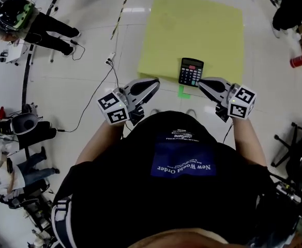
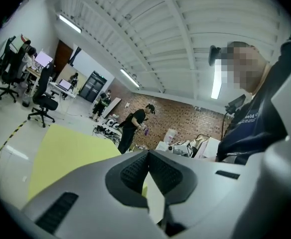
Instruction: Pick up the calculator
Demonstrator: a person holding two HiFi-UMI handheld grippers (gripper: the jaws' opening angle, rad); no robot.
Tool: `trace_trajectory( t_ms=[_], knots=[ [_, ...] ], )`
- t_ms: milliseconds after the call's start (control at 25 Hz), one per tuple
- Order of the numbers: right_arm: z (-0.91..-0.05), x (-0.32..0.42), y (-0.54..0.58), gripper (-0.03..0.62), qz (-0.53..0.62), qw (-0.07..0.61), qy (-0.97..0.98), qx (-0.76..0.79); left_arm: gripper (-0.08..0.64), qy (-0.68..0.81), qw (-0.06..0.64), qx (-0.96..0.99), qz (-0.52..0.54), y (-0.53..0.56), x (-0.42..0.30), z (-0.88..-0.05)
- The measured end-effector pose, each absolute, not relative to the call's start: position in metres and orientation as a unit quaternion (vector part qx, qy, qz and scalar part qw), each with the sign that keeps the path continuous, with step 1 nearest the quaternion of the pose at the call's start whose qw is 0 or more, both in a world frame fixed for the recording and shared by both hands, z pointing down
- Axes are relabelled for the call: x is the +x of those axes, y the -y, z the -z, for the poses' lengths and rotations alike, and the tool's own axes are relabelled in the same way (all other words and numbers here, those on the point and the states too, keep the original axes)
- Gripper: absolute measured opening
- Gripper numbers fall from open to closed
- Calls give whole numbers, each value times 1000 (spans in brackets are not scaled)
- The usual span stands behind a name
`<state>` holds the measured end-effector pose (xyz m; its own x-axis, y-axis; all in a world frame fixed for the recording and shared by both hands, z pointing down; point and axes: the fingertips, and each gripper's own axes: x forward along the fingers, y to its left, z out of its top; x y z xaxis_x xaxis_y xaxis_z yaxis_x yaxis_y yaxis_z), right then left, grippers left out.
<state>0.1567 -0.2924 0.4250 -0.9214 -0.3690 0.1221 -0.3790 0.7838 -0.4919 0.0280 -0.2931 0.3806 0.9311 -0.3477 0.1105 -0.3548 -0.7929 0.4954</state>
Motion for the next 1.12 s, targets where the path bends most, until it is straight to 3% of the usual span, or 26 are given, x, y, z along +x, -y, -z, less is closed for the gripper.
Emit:
trace_trajectory(
  t_ms=[320, 520, 760, 1120],
  knots=[
    [-480, 127, 295, 40, -366, 20, 907, 209, 6, 114, 289, 949, -41, 324, 16, -422],
    [-530, 155, 296, 75, -430, 15, 882, 193, 6, 83, 274, 957, -56, 346, 45, -447],
    [-618, 171, 289, 109, -544, 37, 814, 198, 6, 62, 310, 946, -69, 354, 42, -475],
    [-702, 172, 298, 193, -627, -13, 751, 209, 6, 41, 342, 933, -100, 334, 63, -515]
  ],
)
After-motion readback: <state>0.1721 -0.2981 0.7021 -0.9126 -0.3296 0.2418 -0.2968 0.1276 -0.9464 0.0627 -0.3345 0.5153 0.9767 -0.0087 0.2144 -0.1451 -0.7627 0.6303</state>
